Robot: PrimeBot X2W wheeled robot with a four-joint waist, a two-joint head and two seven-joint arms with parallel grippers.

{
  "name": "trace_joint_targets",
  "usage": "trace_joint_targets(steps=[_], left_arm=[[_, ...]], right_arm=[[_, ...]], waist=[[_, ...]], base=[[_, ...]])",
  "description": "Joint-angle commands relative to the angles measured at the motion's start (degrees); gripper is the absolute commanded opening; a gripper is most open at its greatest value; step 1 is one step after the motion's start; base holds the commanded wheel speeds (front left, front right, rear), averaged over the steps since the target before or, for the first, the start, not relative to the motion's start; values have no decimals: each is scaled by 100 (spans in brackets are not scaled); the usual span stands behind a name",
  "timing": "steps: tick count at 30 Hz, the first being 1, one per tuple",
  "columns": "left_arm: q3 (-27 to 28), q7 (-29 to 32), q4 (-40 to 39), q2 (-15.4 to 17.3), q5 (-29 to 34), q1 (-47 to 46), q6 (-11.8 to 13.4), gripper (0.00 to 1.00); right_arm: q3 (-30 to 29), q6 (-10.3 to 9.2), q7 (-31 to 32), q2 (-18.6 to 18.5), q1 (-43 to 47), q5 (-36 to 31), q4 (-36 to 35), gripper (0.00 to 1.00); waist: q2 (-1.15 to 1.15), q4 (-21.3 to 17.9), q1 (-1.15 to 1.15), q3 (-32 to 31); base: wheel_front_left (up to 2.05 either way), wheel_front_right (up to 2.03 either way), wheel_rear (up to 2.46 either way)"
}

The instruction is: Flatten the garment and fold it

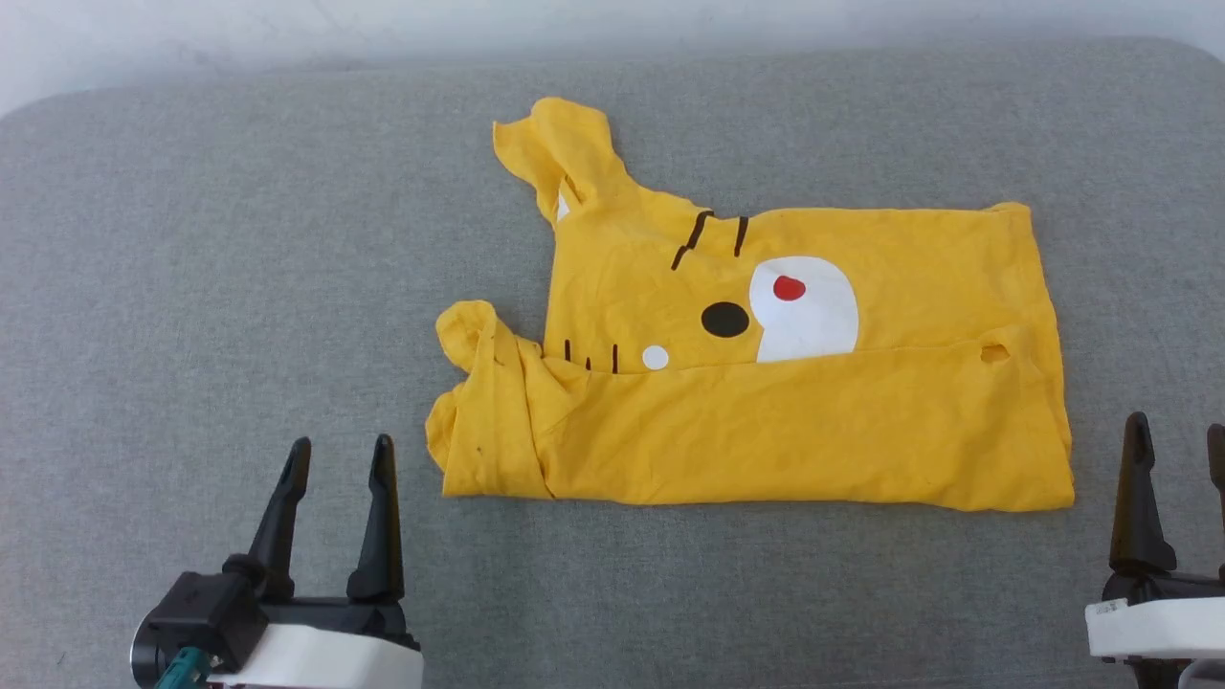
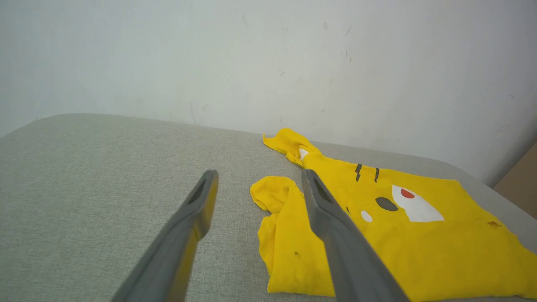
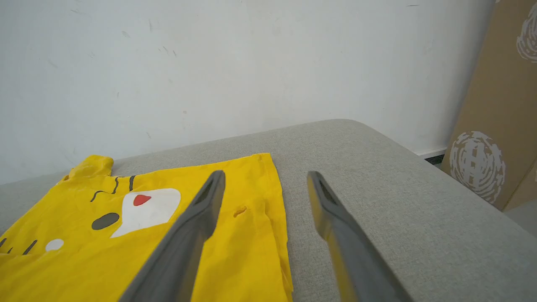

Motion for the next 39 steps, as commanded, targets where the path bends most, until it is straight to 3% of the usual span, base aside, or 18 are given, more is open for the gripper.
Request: trace_joint_targets(steps=[1,6,9,16,21,33,34,35,39], left_arm=[[48,-25,55,-14,104,4,-44,100],[-1,44,294,70,225,-104,-154,100],[-92,397,350,119,79,-264,-295,100],[-365,2032,687,370,-478,-814,-605,100],[-406,2951,1037,502,-797,-1246,-645,100],[-409,4031,1750,482,-1417,-1616,-636,100],[-411,4045,1770,480,-1443,-1616,-642,90],[-415,4054,1797,470,-1478,-1611,-651,0],[-513,4137,1864,440,-1643,-1587,-731,0]], right_arm=[[4,-11,-48,15,34,0,5,100],[-32,-11,-67,15,4,-43,-13,100],[-48,-11,-71,15,2,-45,-9,100],[14,-11,-74,16,-68,-14,64,100],[82,-11,-74,16,-150,2,127,100],[93,-11,-75,16,-179,19,222,100],[92,-11,-75,16,-178,20,227,100],[91,-11,-75,16,-177,22,231,100],[78,-11,-75,16,-199,18,239,100]], waist=[[1,-7,0,-8],[1,-9,0,-2],[1,4,0,34],[1,2,0,153],[1,-63,0,251],[1,-324,0,331],[1,-339,0,331],[1,-352,0,331],[1,-374,0,353]], base=[[0,0,0],[0,0,0],[0,0,0],[0,0,0],[0,0,0],[0,0,0],[0,0,0],[0,0,0],[0,0,0]])
